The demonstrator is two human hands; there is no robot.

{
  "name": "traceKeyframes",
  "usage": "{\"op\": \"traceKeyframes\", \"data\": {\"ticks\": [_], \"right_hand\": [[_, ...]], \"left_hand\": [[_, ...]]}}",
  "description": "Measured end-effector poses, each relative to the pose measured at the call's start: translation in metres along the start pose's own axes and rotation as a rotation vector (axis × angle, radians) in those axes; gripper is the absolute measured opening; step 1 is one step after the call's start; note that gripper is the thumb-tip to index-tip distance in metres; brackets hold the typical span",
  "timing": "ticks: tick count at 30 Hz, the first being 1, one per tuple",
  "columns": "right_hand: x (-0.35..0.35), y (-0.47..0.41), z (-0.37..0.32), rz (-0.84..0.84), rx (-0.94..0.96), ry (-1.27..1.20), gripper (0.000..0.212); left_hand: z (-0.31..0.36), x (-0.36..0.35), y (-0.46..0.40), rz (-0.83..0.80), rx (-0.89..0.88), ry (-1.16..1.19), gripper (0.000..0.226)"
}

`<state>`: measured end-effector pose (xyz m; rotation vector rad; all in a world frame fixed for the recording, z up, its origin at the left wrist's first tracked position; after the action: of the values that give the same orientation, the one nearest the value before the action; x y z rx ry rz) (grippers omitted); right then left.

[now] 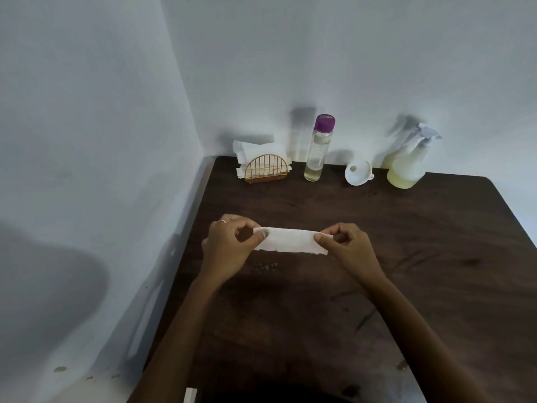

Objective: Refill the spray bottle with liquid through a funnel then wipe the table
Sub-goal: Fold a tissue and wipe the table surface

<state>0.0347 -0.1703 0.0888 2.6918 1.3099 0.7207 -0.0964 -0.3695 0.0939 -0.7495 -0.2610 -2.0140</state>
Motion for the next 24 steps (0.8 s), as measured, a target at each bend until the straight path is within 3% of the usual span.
{"op": "traceKeyframes", "data": {"ticks": [5, 7, 12, 16, 19, 22, 24], "right_hand": [[-0.009, 0.003, -0.007, -0.299, -0.062, -0.003, 0.009], [-0.011, 0.003, -0.011, -0.387, -0.079, 0.058, 0.008], [-0.021, 0.009, -0.020, -0.550, -0.131, 0.058, 0.031], [-0.040, 0.022, -0.026, -0.716, -0.138, -0.001, 0.025], [-0.048, 0.021, -0.022, -0.684, -0.155, -0.031, 0.016], [-0.048, 0.015, -0.010, -0.539, -0.216, -0.127, 0.015], [-0.045, 0.012, -0.001, -0.418, -0.251, -0.228, 0.018]], "left_hand": [[0.008, -0.005, 0.001, -0.068, 0.053, 0.380, 0.014], [0.013, -0.006, 0.001, -0.079, 0.030, 0.421, 0.014], [0.023, -0.015, 0.001, -0.217, -0.029, 0.429, 0.010], [0.030, -0.025, 0.005, -0.361, -0.025, 0.525, 0.010], [0.024, -0.027, 0.005, -0.275, 0.059, 0.565, 0.017], [0.008, -0.035, 0.015, -0.142, 0.360, 0.732, 0.033], [0.001, -0.049, 0.028, -0.168, 0.528, 0.887, 0.043]]}}
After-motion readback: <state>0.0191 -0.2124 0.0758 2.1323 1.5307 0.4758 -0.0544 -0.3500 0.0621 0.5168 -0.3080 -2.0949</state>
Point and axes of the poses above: each hand's wrist, its own y-axis away from the middle knuckle, its own x-axis out of the back of the hand, z = x × y, the point moved 7 cm from there along -y, towards the middle knuckle, and after that the axes turned 11 degrees about -x, right-handed, at the moved point
